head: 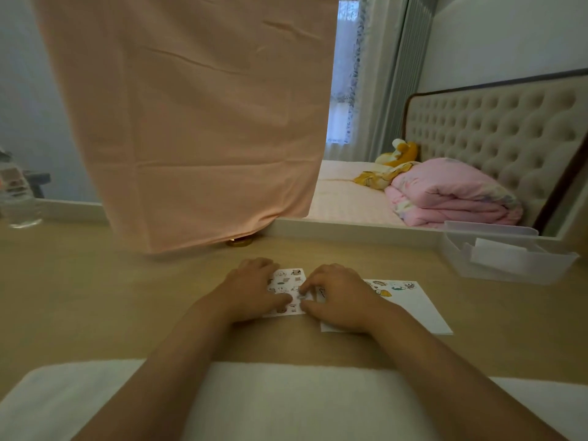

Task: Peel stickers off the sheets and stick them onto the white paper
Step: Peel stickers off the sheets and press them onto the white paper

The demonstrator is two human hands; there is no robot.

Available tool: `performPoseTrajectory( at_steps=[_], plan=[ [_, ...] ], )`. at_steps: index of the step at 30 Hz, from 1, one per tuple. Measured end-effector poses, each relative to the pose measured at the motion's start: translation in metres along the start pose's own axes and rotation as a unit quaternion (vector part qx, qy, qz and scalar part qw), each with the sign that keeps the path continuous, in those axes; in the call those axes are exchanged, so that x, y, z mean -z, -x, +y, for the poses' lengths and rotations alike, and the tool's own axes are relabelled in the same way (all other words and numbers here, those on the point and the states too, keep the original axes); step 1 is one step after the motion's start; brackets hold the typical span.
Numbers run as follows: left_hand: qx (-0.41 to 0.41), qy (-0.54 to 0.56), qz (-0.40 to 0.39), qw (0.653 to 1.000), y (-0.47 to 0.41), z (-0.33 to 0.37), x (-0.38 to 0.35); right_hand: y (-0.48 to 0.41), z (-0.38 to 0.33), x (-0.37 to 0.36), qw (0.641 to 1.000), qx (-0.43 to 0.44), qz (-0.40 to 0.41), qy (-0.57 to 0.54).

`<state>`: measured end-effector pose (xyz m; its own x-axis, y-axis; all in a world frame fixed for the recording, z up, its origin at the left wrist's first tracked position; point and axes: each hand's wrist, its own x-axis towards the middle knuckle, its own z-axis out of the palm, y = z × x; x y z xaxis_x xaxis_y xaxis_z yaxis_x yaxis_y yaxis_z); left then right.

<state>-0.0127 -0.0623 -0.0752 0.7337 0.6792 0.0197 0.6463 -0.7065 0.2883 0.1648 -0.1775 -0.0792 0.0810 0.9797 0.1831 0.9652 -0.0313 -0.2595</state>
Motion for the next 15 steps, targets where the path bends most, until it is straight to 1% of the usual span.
performPoseTrajectory(
  at_steps=[3,4,6,11,15],
  plan=[
    [0.012,-0.043,-0.044,0.998,0.001,-0.006,-0.004,-0.007,-0.003,0.0,1.0,-0.008,0.0,-0.014],
    [0.01,-0.052,-0.046,0.998,0.003,-0.007,-0.006,-0.009,-0.004,0.0,1.0,-0.009,0.0,-0.016],
    [0.006,-0.045,-0.023,0.999,0.005,-0.006,-0.007,-0.012,-0.007,-0.002,1.0,-0.011,-0.002,-0.012],
    [-0.006,-0.022,0.032,0.999,0.008,-0.006,-0.008,-0.01,-0.006,-0.007,0.999,-0.026,-0.038,-0.014],
    [-0.006,-0.005,0.04,0.999,0.012,-0.006,-0.01,-0.008,-0.005,-0.012,1.0,-0.011,-0.023,-0.013]
  ],
)
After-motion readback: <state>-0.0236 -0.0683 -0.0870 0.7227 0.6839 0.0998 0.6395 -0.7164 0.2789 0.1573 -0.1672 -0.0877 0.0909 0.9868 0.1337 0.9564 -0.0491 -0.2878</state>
